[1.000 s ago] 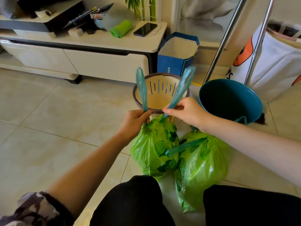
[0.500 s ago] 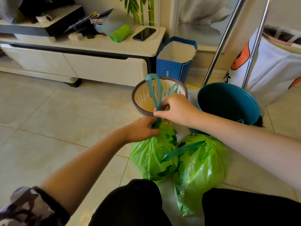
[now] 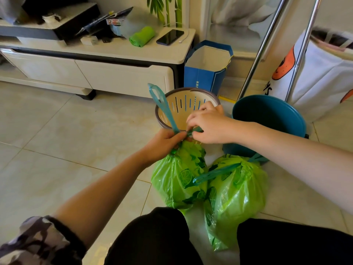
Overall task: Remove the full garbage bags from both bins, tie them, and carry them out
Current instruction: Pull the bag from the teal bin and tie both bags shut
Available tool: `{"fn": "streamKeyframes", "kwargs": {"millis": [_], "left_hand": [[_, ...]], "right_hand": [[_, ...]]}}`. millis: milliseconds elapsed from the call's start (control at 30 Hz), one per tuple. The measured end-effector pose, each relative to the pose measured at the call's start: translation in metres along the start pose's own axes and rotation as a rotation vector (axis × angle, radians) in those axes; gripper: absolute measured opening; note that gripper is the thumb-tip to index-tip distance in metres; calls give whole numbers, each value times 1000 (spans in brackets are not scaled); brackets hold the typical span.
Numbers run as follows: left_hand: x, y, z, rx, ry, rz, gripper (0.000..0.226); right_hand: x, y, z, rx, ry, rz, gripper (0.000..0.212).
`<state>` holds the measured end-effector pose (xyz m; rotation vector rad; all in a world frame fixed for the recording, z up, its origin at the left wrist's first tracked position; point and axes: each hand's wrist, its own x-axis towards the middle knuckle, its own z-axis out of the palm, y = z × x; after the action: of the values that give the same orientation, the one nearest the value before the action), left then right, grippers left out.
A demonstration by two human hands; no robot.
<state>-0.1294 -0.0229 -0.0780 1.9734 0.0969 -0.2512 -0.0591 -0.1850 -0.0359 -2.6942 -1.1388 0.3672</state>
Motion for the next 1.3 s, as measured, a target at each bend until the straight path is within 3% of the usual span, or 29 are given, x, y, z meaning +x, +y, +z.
{"fn": "streamKeyframes", "kwargs": {"millis": [100,233,300,400,467,533,600,733,867,1000,1200,1300], "left_hand": [[4,-6,-4,-117,52,-84,43],[6,-7,-9,-353,31,-168,30],[5,-6,-12,-381,0,-148,28],[3,-6,-15,-360,-45,-128,35],[2,-7,-18,-347,-80,-115,33],[1,-8,-21,-333,-125,-103,22],[-1,-9,-25,-312,-174,-77,16],[-3,-10,-31,-274,-192,-20,12],[-7,-11,-36,-132,-194,58,15],[-5,-15,-37,71,-57,172,8],[2,-33,-30,606,190,535,13],[3,-42,-29,591,254,622,18]], "right_hand": [[-3,1,-1,20,-6,57,22],[-11,-8,-1,333,22,45,24],[-17,-16,-2,522,-73,-11,26],[-17,-21,-5,701,-285,-14,46],[-12,-13,-2,776,-224,78,51],[-5,-3,5,708,-98,133,33],[-1,1,15,661,-97,119,25],[5,-10,41,746,-138,70,42],[15,-11,58,712,-61,73,30],[13,-12,55,747,-39,79,9],[9,-16,52,876,-118,128,4],[6,-16,52,924,-133,159,16]]}}
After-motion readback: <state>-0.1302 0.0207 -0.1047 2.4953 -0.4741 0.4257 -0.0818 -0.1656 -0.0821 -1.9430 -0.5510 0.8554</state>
